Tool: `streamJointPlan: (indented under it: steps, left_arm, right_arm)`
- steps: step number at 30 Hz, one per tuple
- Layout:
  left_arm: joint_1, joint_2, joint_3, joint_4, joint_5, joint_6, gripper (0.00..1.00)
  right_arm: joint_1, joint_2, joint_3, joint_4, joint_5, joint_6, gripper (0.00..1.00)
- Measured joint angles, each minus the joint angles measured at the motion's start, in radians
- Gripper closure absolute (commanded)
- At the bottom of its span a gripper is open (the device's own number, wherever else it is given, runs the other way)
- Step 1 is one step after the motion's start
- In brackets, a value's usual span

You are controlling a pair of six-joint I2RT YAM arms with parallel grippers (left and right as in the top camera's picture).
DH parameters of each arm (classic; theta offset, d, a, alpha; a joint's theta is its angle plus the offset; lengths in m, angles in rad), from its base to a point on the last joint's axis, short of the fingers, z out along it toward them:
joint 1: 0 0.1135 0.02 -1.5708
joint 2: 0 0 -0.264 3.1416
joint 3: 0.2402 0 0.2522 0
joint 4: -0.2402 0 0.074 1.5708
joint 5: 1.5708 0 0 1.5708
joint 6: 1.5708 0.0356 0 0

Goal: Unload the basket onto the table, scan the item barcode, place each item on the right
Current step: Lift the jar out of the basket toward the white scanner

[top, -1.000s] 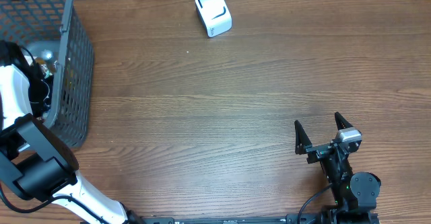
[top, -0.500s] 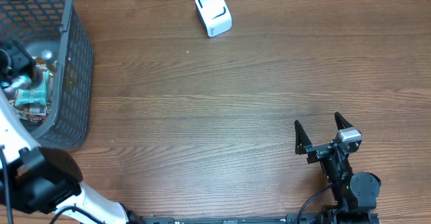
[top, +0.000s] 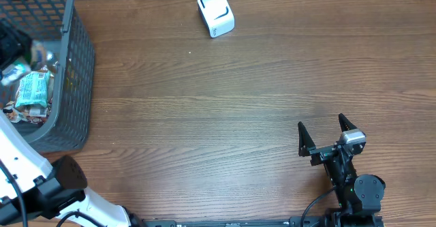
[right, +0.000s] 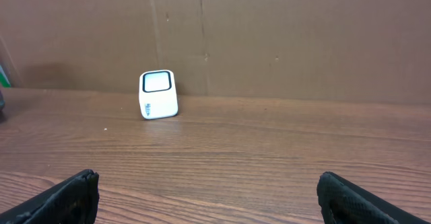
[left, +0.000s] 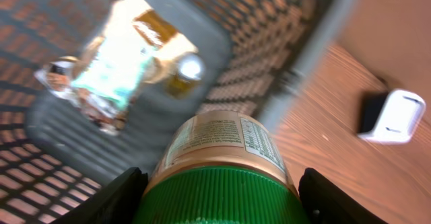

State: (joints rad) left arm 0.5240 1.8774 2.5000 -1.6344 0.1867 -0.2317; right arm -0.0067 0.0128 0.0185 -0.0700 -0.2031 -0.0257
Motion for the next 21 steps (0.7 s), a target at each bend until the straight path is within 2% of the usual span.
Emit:
streamJointPlan:
  steps: [4,11,18,21]
  left_arm:
    - [-0.080,-0.003,0.041,-0.057,0.030,-0.002,0.68]
    - [-0.263,-0.004,0.042,-0.057,0.037,-0.002,0.68]
    - [-0.444,-0.004,0.041,-0.057,-0.013,-0.013,0.67]
    - [-0.533,-0.011,-0.014,-0.055,-0.048,-0.031,0.66]
  right_arm:
    - [0.000,0.000,0.000,0.000,0.000,0.000,0.00]
    - [0.000,0.000,0.000,0.000,0.000,0.000,0.00]
    - [0.000,0.000,0.000,0.000,0.000,0.000,0.00]
    - [0.000,0.000,0.000,0.000,0.000,0.000,0.00]
